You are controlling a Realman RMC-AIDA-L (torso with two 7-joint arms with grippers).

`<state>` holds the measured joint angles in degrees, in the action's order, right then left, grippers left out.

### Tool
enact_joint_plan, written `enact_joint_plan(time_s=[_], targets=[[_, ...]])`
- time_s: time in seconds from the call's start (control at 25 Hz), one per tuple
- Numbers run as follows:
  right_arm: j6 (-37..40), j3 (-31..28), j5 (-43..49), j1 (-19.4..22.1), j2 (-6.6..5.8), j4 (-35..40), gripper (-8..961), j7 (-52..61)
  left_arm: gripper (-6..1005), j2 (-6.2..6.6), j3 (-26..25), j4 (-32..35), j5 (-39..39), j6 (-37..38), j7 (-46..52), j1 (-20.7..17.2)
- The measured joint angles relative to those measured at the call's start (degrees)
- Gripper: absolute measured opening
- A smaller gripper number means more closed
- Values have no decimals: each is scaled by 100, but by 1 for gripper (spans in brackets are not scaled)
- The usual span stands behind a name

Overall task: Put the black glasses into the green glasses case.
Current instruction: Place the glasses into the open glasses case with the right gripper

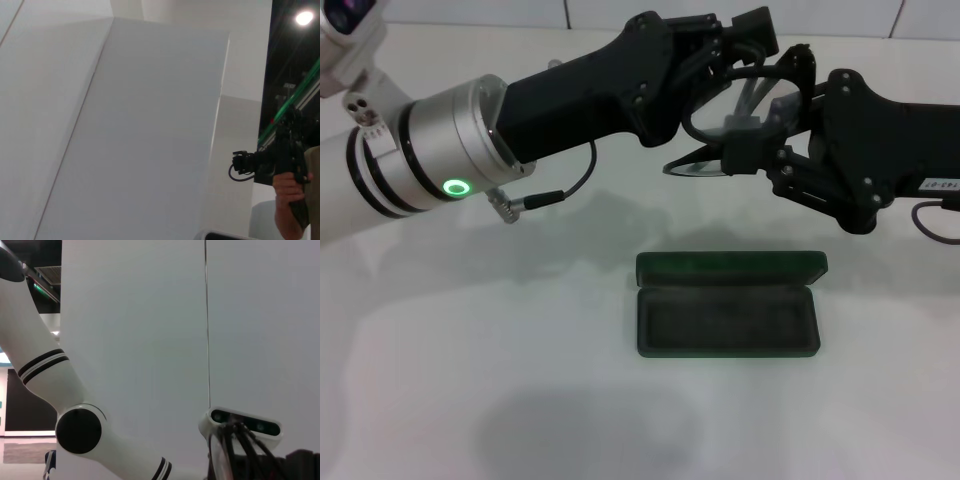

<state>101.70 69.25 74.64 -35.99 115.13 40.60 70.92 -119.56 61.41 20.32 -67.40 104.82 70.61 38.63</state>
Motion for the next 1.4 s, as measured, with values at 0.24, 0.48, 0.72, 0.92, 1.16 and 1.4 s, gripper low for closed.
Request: enact_joint_plan(time_s=[0.24,0.48,0.72,0.92,1.16,1.4], targets=[[32,0,-3,-1,7,0,95,0,27,8,-58,-35,42,-299,-191,-32],[48,0,-3,-2,18,0,95,0,27,12,-140,-33,63,-589,-197,-31],[10,1,-1,-7,18,-35,95,0,27,2,2,4,17,-449,-135,51],[-3,14,27,-37,5,-62,95,0,27,2,223,20,13,-197,-131,208],[-36,3,78,-45,13,-63,95,3,28,12,236,20,10,-77,-97,305],[-60,0,78,-26,11,-62,95,6,28,12,207,16,7,-85,-101,287]])
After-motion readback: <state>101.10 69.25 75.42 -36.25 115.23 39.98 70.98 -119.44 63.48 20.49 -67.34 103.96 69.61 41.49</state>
